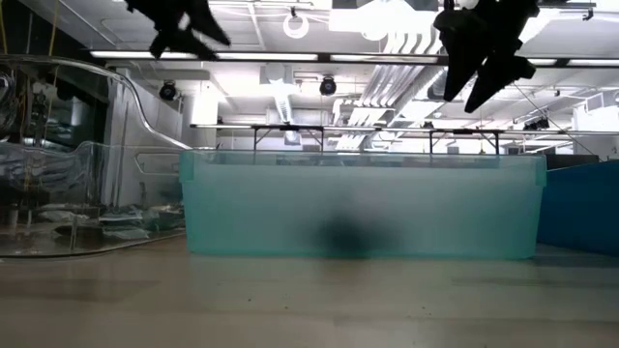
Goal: Organize candy in baskets
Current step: Put the red gummy into the blue bin
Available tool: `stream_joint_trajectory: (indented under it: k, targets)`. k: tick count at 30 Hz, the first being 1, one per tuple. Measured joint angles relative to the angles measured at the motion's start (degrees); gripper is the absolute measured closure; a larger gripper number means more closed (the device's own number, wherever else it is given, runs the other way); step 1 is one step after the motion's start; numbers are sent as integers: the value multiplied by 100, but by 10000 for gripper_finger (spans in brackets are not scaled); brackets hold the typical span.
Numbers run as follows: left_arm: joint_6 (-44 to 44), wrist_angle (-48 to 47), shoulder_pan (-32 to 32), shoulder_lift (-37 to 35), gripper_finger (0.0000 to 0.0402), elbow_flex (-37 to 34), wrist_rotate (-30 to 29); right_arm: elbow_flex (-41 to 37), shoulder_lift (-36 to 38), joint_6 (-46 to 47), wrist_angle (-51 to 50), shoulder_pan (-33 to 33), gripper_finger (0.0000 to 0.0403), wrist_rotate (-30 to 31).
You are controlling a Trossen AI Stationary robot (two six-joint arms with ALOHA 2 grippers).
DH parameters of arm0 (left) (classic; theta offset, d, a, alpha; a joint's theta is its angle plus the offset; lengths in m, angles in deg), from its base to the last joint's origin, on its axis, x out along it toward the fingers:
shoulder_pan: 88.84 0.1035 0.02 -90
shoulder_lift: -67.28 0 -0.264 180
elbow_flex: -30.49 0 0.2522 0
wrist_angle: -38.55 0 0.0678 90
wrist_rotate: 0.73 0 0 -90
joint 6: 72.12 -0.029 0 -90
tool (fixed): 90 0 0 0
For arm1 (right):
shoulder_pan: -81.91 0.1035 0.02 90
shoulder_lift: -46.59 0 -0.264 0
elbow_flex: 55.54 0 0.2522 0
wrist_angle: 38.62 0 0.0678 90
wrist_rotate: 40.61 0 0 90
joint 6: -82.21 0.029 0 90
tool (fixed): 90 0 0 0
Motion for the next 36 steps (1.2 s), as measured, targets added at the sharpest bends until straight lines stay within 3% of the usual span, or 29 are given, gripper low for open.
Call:
stream_joint_trajectory:
  k: [3,6,10,17,22,36]
  targets:
    - [187,-773,860,544,181,187,43,-1,0,0,0,2,153,-13]
    - [943,-1318,1618,1027,161,30,287,-2,-2,-1,-4,2,153,-32]
    - [1856,-1672,2104,1563,143,-483,368,-2,-2,-3,-4,2,153,-34]
    - [3372,-962,2380,2117,140,-1480,298,-4,-2,-87,-8,3,153,-34]
    - [4095,-477,2440,2350,140,-1782,313,-4,-2,-88,-9,4,153,-51]
    - [4418,-79,2376,2853,153,-2079,405,-7,-2,-236,-9,4,153,-76]
